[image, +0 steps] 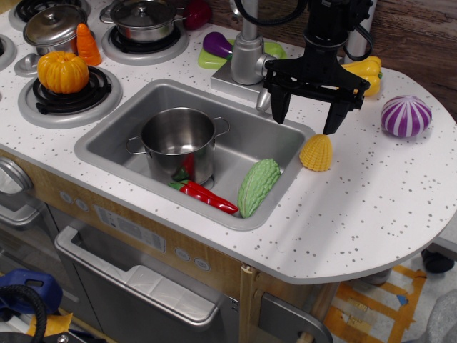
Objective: Put corn in pot which is in sink
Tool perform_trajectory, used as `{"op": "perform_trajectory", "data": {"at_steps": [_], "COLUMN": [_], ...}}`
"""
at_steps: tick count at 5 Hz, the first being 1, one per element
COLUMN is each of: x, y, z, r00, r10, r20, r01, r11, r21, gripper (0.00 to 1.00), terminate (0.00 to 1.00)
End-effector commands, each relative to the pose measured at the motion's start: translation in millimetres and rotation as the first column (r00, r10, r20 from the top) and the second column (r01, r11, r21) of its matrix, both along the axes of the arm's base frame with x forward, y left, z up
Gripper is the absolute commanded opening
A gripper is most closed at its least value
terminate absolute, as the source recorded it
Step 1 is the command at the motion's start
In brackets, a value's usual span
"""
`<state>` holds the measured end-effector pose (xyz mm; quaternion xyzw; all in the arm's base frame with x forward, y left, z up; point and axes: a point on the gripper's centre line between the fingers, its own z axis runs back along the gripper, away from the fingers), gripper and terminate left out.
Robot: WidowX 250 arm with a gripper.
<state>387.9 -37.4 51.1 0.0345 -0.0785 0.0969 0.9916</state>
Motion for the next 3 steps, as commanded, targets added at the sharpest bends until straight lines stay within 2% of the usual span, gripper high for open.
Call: {"op": "perform_trajectory", "data": {"at_steps": [1,3], "x": [0,8], "y": [0,-12], "z": [0,-4], "r00": [1.0,1.0], "r10": [0.0,-0.008], "r20": [0.0,0.022], "r01": [0.0,0.009], "r11": [1.0,1.0], "r21": [0.0,-0.029], "gripper": [1.0,1.0], "terminate": [0.0,0.0]}}
